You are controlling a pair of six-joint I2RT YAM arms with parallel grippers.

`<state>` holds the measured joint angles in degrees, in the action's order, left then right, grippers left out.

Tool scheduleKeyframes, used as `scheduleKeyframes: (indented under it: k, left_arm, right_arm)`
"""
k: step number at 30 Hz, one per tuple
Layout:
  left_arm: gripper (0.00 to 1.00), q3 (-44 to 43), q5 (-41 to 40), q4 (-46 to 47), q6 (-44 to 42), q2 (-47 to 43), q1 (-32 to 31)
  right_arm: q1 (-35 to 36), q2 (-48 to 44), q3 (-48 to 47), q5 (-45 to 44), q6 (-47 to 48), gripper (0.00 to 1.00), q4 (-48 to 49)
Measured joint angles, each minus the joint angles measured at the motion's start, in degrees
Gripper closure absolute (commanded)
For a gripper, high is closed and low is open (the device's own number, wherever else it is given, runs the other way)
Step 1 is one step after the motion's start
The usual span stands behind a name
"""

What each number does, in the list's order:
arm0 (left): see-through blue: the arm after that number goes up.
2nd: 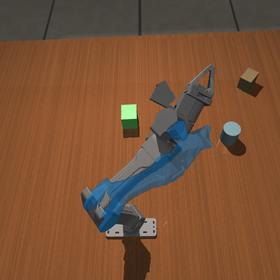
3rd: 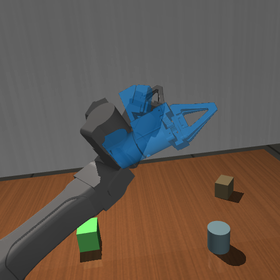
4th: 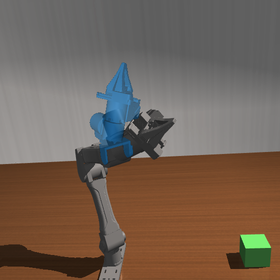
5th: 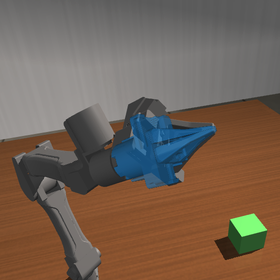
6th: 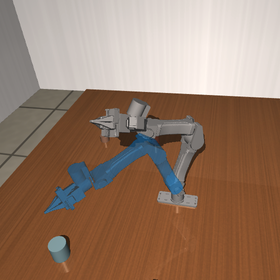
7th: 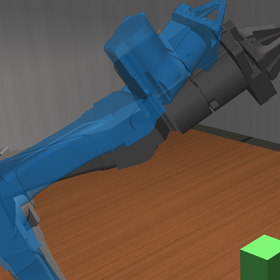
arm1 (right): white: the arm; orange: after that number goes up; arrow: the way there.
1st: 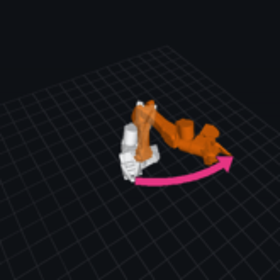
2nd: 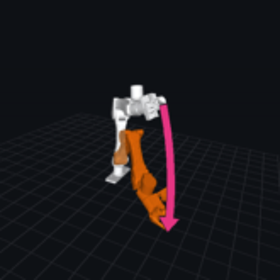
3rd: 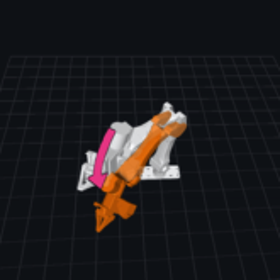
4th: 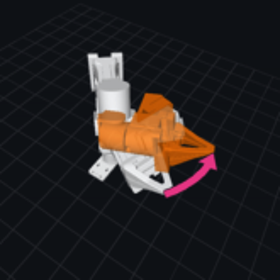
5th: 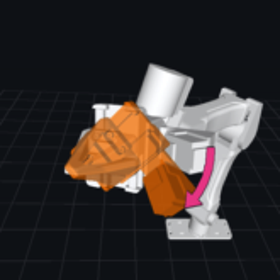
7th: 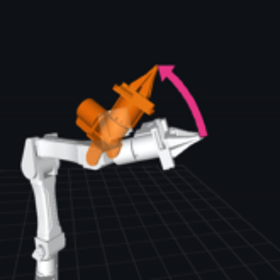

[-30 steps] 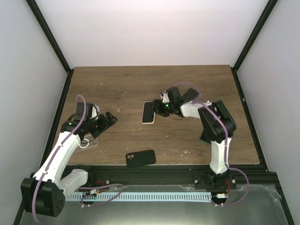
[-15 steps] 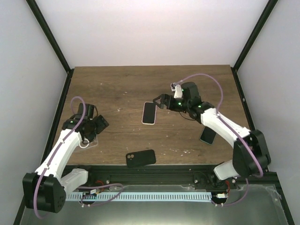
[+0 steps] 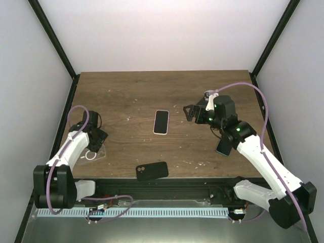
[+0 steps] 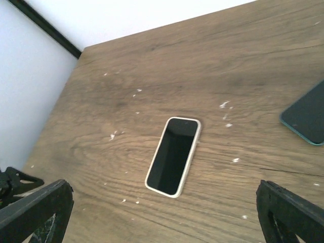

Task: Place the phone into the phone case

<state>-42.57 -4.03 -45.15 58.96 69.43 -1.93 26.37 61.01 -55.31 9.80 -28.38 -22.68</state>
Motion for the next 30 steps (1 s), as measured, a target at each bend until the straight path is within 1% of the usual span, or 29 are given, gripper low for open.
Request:
scheduleKeyframes:
  k: [3, 6, 11, 14, 20, 25, 30]
  left_arm:
    - [0.48, 0.3, 0.0, 1.3, 1.9, 2.6, 2.5]
    - [0.48, 0.3, -1.0, 3.1, 2.7, 4.7, 3.9]
    - [0.46, -0.1, -2.3, 3.6, 5.0, 8.6, 4.2]
    - [0.44, -0.1, -1.2, 4.2, 5.8, 10.6, 4.2]
    - [0.33, 1.0, 3.1, 5.3, 5.5, 11.7, 4.2]
    - [0.32, 2.7, 5.8, 7.0, 3.8, 10.1, 3.9]
    - [0.32, 3.7, 6.6, 8.0, 3.3, 9.2, 1.1]
  right_arm:
    - [0.0, -3.3, 1.3, -3.7, 0.5, 0.04, -1.0]
    - [0.0, -6.9, 3.3, -4.8, 0.5, 0.03, -1.0]
    - [0.0, -11.4, 5.7, -5.2, 0.2, 0.02, -0.1]
    - [0.0, -11.6, 5.9, -5.1, 0.2, 0.02, 0.2]
    - [0.0, -10.1, 5.9, -4.2, -0.2, 0.01, 0.5]
    - [0.0, -10.0, 5.9, -3.4, -1.0, 0.0, 0.5]
    - [0.0, -10.4, 6.5, -3.0, -1.2, 0.0, 0.9]
